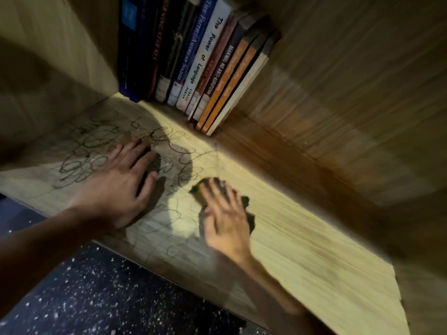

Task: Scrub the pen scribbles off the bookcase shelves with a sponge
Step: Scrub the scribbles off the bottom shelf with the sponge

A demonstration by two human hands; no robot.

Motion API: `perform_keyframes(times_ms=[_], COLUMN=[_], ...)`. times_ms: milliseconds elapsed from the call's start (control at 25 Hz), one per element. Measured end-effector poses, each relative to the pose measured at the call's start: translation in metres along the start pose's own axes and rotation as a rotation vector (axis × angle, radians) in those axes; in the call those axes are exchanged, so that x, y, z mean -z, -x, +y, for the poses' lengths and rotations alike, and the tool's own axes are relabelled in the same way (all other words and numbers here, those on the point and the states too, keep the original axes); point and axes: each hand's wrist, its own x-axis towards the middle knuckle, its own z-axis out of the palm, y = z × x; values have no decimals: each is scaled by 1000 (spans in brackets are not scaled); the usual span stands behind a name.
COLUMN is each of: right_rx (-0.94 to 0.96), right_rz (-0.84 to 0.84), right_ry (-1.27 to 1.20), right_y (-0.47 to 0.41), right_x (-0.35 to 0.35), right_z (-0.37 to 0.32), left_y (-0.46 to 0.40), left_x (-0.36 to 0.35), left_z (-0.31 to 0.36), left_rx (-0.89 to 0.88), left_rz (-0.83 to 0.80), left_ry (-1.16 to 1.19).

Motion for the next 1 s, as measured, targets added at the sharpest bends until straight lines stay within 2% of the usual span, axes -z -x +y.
perform_keyframes(times_ms=[80, 160, 200, 320, 400, 560, 640, 720, 760, 880, 920, 1000], right_rx=[200, 327, 239, -290, -355, 42, 151, 229, 175, -280, -388, -431], right_rz=[-94, -40, -8, 66, 39, -94, -132, -72, 9, 367, 418, 408], right_ry=[32, 90, 77, 18, 53, -65, -123, -26, 23, 84, 93, 113], right_y=[49, 49, 36, -14, -16, 48, 52, 32, 15, -39, -53, -68], right_x=[5, 14, 18, 19, 14, 14, 26, 28, 27, 19, 17, 11], right_z=[11, 54, 71, 65, 29, -21, -10, 17, 28, 44, 41, 27], left_y=[2, 7, 10, 23, 30, 33, 31, 30, 29, 29, 28, 29], left_x=[1, 5, 6, 7, 9, 15, 18, 20, 21, 20, 20, 21], left_z=[2, 5, 6, 7, 12, 14, 15, 15, 15, 16, 16, 16], left_rx=[-2, 14, 25, 76, 77, 118, 90, 107, 125, 130, 124, 108], left_rz=[25, 54, 56, 57, 33, 28, 9, 13, 13, 11, 21, 25], left_ry=[13, 16, 14, 12, -19, 64, 47, 57, 64, 42, 42, 50])
